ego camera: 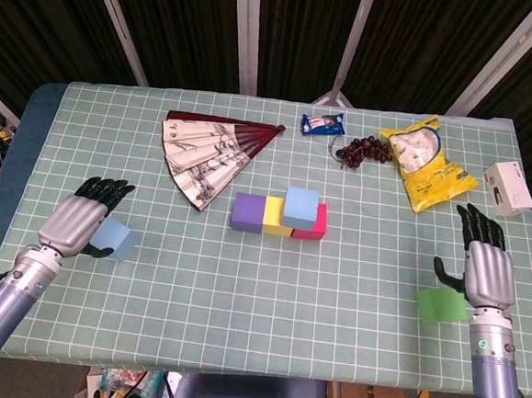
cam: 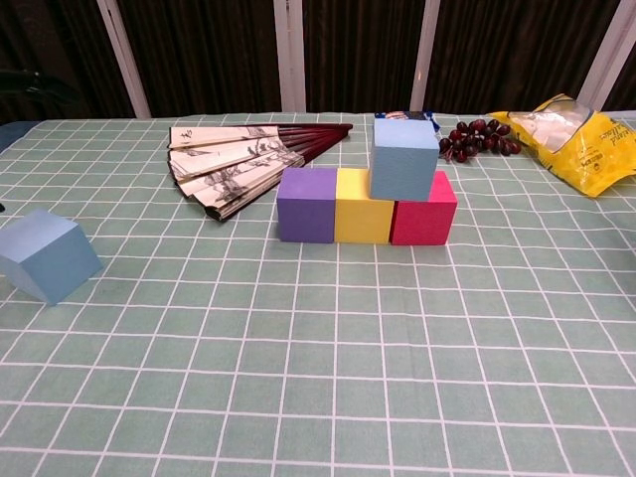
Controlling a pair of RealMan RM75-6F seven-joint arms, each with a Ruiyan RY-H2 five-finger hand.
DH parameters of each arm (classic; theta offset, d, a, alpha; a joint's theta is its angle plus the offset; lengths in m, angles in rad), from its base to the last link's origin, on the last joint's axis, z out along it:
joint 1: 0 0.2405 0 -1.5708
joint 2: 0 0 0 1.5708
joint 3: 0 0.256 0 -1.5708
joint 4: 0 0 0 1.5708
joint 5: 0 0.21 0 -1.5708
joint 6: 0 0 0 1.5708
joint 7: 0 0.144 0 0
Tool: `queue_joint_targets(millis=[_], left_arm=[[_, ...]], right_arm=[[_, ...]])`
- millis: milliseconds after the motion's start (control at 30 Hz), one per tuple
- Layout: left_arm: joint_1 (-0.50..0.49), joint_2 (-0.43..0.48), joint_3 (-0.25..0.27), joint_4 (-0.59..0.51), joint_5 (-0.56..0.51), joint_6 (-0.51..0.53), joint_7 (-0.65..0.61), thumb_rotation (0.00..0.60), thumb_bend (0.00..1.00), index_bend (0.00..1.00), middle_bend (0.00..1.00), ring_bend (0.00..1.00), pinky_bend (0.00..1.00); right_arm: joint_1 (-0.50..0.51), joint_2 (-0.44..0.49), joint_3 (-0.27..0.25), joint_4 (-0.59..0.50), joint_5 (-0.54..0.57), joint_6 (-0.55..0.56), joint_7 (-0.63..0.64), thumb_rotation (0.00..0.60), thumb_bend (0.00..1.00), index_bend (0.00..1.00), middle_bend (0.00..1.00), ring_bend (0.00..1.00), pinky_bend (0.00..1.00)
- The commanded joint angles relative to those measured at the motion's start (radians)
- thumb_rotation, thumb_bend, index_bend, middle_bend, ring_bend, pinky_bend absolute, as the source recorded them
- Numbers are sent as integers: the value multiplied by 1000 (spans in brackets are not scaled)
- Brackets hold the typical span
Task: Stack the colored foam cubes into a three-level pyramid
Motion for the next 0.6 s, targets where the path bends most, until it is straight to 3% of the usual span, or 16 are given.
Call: queue_joint_targets(millis=[33,267,600], left_arm=[[7,53,55,76,120,-52,-47,600,26,0,44,62,25],[-9,35,99,205,209,-123,-77,600,26,0,49,62,25],[-38,-56,97,353,224,-185,-119,600,28,0,73,62,27]], right_arm=[[-4,2,5,-3,-3,-6,5,600,379,0,0,0,0],[-13,-5,15,-6,-9,-9,-4,600,378,0,0,0,0],[-23,-26,26,6,-6,-15,-25,600,378,0,0,0,0]])
